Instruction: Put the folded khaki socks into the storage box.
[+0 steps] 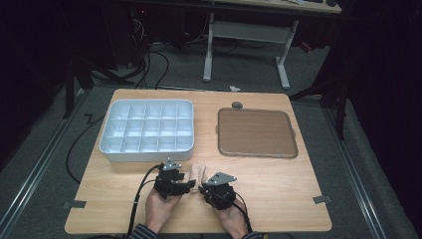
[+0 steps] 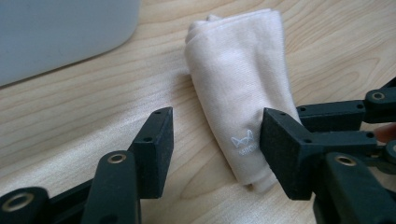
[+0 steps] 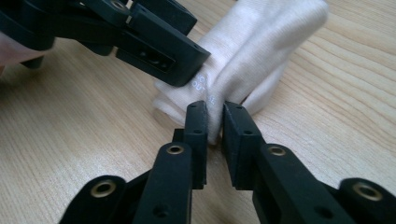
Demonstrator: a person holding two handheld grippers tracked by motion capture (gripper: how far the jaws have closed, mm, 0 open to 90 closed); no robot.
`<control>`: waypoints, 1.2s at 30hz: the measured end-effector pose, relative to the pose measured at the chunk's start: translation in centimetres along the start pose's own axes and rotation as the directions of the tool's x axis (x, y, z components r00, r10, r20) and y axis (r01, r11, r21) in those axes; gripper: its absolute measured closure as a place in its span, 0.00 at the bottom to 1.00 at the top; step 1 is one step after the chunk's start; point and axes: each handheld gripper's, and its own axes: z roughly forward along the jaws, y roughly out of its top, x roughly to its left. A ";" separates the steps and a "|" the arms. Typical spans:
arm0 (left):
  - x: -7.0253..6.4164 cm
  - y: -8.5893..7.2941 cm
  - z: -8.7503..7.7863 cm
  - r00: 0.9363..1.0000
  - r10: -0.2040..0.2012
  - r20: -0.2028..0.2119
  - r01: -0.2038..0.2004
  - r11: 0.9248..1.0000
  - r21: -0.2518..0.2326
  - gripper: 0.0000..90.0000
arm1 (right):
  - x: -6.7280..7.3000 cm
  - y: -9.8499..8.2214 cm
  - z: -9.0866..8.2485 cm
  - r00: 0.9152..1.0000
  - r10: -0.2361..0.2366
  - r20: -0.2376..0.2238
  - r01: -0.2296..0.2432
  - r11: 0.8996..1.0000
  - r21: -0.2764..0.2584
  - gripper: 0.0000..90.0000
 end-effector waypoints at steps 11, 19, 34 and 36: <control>-0.6 1.2 0.9 0.998 0.036 -0.048 -0.035 0.999 0.017 0.46 | 0.0 -0.3 0.0 1.000 0.000 -0.003 0.000 1.000 -0.003 0.92; -0.4 1.5 0.8 0.999 0.020 -0.027 -0.019 1.000 0.017 0.45 | -0.2 -0.5 -0.3 1.000 0.009 -0.003 -0.009 1.000 -0.021 0.84; 0.1 3.2 1.7 0.999 -0.028 -0.017 0.028 0.999 0.027 0.39 | -4.5 -2.7 -5.1 0.988 0.125 0.089 -0.115 0.988 -0.105 0.74; 0.0 3.1 2.2 1.000 -0.025 -0.014 0.026 0.999 0.034 0.39 | -5.2 -3.2 -5.5 0.983 0.141 0.115 -0.129 0.986 -0.102 0.73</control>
